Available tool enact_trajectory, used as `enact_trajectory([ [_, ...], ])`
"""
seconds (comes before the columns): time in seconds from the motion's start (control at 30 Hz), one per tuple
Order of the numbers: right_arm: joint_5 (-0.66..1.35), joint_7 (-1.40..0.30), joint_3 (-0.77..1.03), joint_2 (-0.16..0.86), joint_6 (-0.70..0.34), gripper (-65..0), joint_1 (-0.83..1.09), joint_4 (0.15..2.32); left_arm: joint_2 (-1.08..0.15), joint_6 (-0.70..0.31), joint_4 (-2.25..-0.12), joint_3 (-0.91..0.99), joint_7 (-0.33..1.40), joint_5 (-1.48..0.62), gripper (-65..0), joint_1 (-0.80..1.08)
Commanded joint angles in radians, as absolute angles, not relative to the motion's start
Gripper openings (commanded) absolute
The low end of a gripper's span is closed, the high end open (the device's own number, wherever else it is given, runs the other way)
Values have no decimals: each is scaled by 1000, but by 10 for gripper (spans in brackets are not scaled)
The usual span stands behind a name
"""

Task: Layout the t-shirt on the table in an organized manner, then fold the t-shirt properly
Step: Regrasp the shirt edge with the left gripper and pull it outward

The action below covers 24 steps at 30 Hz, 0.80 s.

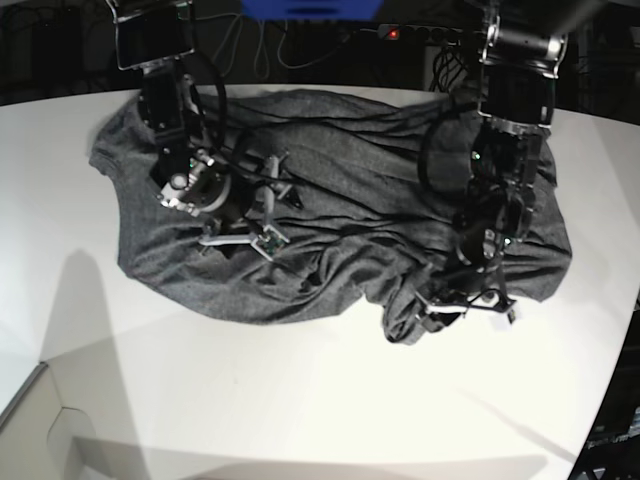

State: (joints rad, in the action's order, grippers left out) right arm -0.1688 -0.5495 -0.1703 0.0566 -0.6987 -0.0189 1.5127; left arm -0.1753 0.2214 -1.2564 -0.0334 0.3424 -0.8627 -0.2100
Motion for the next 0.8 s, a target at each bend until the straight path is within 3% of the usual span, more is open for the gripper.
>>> enact_trajectory([
  [0.0,-154,-526,-170,56,-698,-212,-36,1532,-168,217,-1276,-28,329,-846,-361,-217],
  [0.2,-154,-526,-170,58,-698,-212,-35,1532,-179,219,-1320,-28,331,-806,-361,-193],
  [0.77,-154,-524,-170,56,-698,-212,-31,1529,-173,217,-1142,-31,321,-806,-377,-260],
])
